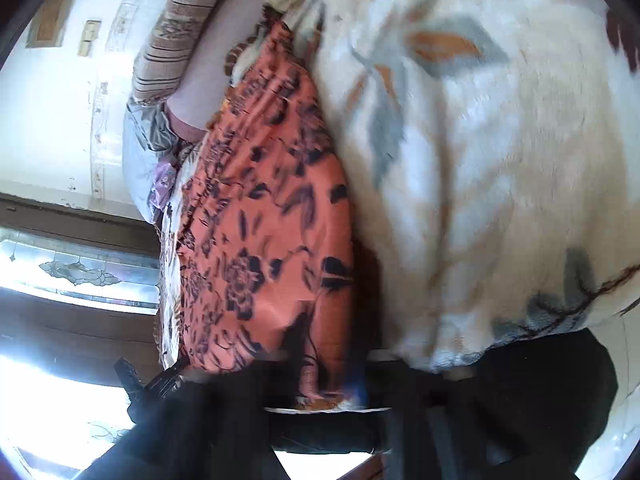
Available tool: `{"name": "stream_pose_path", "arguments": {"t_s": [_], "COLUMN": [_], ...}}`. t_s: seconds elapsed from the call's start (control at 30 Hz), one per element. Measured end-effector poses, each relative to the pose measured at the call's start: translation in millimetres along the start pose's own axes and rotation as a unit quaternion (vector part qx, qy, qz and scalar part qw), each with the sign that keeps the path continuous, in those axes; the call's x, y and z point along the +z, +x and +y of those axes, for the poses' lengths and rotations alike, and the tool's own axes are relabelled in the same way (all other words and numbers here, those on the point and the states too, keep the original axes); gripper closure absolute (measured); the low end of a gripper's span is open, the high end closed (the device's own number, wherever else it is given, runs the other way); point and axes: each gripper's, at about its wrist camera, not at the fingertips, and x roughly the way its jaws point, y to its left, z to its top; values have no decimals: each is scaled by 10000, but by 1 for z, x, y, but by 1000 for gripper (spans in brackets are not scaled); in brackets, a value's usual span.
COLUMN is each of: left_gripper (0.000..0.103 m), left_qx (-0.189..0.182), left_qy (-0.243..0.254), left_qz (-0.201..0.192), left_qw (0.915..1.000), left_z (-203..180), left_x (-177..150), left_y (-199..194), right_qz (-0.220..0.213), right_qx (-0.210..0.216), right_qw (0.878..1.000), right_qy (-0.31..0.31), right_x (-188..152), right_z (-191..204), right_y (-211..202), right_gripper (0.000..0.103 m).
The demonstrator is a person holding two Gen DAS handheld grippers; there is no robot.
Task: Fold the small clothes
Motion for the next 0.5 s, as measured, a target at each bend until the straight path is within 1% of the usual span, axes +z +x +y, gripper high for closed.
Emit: {"name": "stream_pose_path", "arguments": {"t_s": [0.07, 0.1, 0.17, 0.2, 0.23, 0.27, 0.3, 0.33, 0.4, 0.43, 0.5], "left_gripper": [96, 96, 96, 96, 96, 96, 96, 96, 96, 96, 96], "left_qx": [18, 28, 105, 187, 208, 186, 220, 196, -32, -76, -324], "left_qy": [120, 145, -5, -130, -235, -210, -133, -82, 49, 163, 278], "left_qz": [-236, -252, -33, 222, 372, 300, 294, 221, 59, -69, -294], "left_qw": [9996, 9996, 9999, 9995, 9988, 9992, 9992, 9995, 10000, 9998, 9987], "left_z": [-6, -7, 2, 9, 15, 15, 11, 7, -4, -12, -24], "left_x": [6, 8, 7, 3, -1, -1, 2, 6, 23, 36, 68], "left_y": [-17, -19, -4, 12, 24, 22, 18, 10, -5, -13, -22], "right_qz": [-204, -254, -198, -80, 112, 224, 169, 146, 3, -62, -233], "right_qx": [-96, -113, -240, -382, -467, -366, -218, -162, 82, 181, 437], "right_qw": [9995, 9992, 9992, 9992, 9988, 9985, 9985, 9987, 9996, 9996, 9988], "right_qy": [-239, -291, -258, -127, 107, 329, 469, 456, 283, 207, 33], "right_x": [4, 8, 12, 13, 12, 9, 9, 10, 18, 25, 51], "right_z": [19, 24, 19, 7, -9, -20, -23, -20, -3, 6, 29], "right_y": [-14, -19, -14, -4, 8, 15, 13, 9, -4, -8, -17], "right_gripper": [96, 96, 96, 96, 96, 96, 96, 96, 96, 96, 96]}}
